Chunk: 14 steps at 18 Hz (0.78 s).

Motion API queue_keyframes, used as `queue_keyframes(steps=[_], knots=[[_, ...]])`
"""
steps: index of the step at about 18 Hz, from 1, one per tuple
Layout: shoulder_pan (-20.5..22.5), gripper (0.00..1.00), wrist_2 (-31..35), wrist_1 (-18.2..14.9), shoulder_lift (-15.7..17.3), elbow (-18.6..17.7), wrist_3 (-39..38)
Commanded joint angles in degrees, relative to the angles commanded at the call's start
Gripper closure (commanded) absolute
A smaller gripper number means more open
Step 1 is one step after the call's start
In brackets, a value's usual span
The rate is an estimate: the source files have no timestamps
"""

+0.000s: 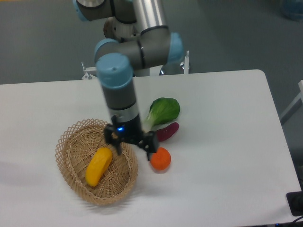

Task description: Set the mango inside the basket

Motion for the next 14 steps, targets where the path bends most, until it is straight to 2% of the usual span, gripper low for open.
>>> queue_keyframes(steps=[2,4,8,10,14], knots=[[4.48,0.0,-0.61,-3.34,0.26,0.09,8.01],[6.6,0.0,-0.7,-7.55,2.45,0.09,12.68],[10.64,0.0,-0.97,-16.17,4.65,1.4,20.16],[12.23,0.0,-1.58,-18.03,6.15,1.49,22.8],[13.99,0.0,-5.97,-18.38,6.42,2.11,22.55]])
